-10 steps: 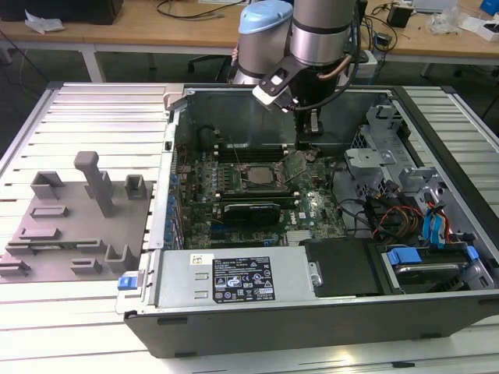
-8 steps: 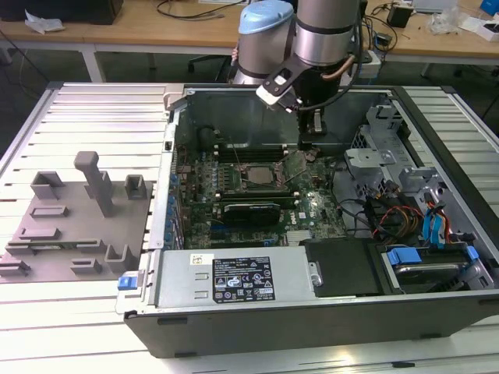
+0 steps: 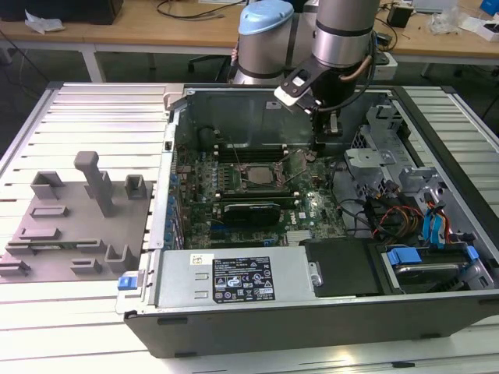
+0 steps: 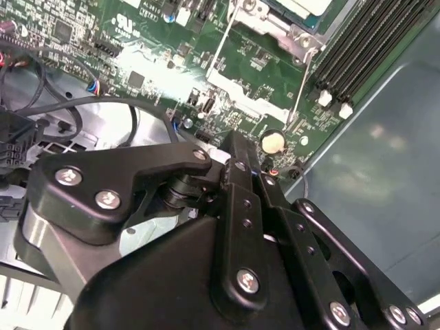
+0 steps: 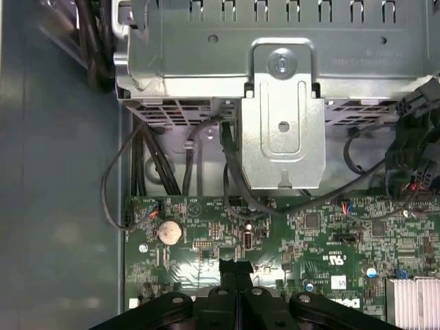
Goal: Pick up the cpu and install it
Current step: 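Close the cpu cover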
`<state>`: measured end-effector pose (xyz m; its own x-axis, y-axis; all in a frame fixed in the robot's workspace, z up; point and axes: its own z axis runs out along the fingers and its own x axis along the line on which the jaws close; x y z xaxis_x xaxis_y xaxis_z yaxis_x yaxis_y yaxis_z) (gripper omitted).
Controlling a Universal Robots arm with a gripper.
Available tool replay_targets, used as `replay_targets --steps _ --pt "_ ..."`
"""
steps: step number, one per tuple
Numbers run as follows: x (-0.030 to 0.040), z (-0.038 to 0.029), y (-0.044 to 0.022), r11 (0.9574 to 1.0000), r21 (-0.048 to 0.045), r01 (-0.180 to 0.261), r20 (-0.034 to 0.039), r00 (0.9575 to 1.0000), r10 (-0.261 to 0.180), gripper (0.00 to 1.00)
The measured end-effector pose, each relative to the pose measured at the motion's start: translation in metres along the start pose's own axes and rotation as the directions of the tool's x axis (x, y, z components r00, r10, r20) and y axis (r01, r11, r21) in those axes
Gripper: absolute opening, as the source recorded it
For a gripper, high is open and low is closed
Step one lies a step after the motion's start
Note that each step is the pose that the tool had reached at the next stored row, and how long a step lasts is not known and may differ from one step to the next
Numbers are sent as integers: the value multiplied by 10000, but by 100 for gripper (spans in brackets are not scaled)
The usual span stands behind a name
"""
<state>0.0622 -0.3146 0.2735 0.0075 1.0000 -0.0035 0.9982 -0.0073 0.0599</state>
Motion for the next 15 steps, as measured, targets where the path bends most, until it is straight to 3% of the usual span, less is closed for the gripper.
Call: replay_targets --steps 15 --pt "1 75 35 10000 33 -20 -17 10000 20 11"
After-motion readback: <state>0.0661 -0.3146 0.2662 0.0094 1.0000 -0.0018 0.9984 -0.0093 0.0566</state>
